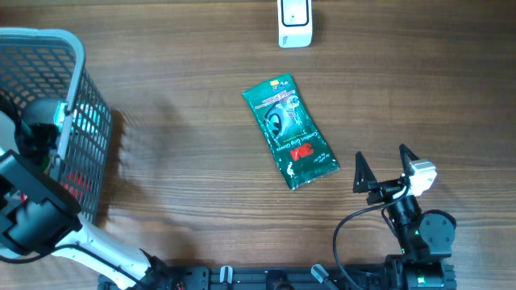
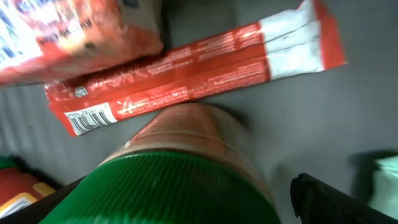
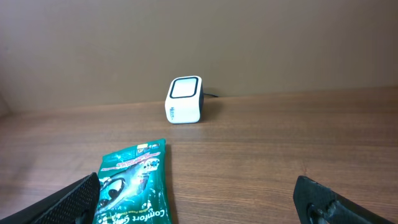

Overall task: Scan the item barcode
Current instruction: 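Reach the left gripper into the basket and grasp the green-lidded jar, then carry the jar out and set it beside the glove pack, then reach into the basket and grasp the red-yellow sauce bottle with left gripper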

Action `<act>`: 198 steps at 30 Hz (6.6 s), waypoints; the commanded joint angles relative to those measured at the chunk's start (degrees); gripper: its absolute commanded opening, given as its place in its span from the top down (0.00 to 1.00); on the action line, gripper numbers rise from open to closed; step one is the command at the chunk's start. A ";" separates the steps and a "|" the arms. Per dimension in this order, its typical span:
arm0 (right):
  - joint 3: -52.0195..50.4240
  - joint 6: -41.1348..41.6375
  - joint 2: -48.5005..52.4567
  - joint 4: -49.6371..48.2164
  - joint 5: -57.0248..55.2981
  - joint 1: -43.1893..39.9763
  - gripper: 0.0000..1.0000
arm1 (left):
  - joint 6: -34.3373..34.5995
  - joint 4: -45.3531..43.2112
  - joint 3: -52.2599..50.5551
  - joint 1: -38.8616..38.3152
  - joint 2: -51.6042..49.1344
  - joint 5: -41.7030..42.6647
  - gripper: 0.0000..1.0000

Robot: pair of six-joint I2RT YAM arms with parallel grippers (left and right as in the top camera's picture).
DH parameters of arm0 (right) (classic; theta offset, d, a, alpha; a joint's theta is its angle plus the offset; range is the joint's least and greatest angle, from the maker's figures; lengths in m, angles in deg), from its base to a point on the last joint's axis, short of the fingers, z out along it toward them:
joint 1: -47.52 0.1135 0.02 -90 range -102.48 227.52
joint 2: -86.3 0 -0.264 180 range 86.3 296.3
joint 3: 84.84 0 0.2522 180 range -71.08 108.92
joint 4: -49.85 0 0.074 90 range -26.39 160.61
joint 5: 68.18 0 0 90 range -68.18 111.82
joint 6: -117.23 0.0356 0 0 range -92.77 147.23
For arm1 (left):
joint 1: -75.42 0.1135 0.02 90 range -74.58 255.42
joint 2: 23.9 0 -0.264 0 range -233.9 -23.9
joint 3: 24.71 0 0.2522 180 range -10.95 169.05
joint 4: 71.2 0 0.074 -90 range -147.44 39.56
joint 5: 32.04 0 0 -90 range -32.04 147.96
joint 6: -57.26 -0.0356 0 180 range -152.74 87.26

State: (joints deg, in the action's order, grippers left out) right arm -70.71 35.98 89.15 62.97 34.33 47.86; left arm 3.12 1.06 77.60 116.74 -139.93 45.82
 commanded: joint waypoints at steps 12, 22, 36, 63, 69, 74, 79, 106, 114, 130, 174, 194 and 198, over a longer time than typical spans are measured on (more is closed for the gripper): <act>-0.07 0.35 0.07 -0.22 -0.55 0.24 0.00 | 0.61 1.66 -1.05 0.26 8.92 0.72 0.40; -0.07 0.37 0.07 -0.22 -0.55 0.24 0.00 | 0.61 5.95 -1.05 0.17 29.92 1.66 0.40; -0.07 0.37 0.07 -0.22 -0.55 0.24 0.00 | 0.63 8.17 -1.07 -6.64 51.82 31.15 0.42; -0.07 0.37 0.07 -0.22 -0.52 1.31 0.00 | 33.68 2.51 -1.33 -66.49 9.07 8.79 0.42; -0.07 0.39 0.07 -0.22 -0.55 1.33 0.00 | 44.89 0.44 -1.33 -69.40 -0.28 8.61 0.41; -0.07 0.37 0.07 -0.22 -0.52 1.70 0.00 | 46.90 -1.33 -1.33 -70.64 -2.82 8.35 0.32; -0.07 0.37 0.07 -0.22 -0.55 1.79 0.00 | 45.00 -1.05 -1.07 -71.06 -1.79 7.96 0.00; -0.07 0.35 0.07 -0.22 -0.55 1.79 0.00 | 22.84 6.93 3.85 -50.25 41.24 -8.02 0.00; -0.07 0.37 0.07 -0.22 -0.52 1.79 0.00 | 14.62 7.02 3.82 -31.95 51.82 -3.76 0.00; -0.07 0.37 0.07 -0.22 -0.55 1.79 0.00 | 13.79 16.87 3.69 -6.64 46.16 -3.98 0.00; -0.07 0.37 0.07 -0.22 -0.55 1.79 0.00 | 30.62 -5.38 -29.33 0.74 18.71 3.69 0.00; -0.07 0.37 0.07 -0.22 -0.55 1.79 0.00 | 22.77 7.23 -16.72 0.76 24.33 1.60 0.44; -0.07 0.35 0.07 -0.22 -0.55 1.79 0.00 | 21.31 15.50 -5.38 0.74 27.71 1.86 0.43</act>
State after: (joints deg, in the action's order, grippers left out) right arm -70.71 36.00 89.15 62.97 34.20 49.37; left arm 26.15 12.53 63.81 117.22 -116.65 48.44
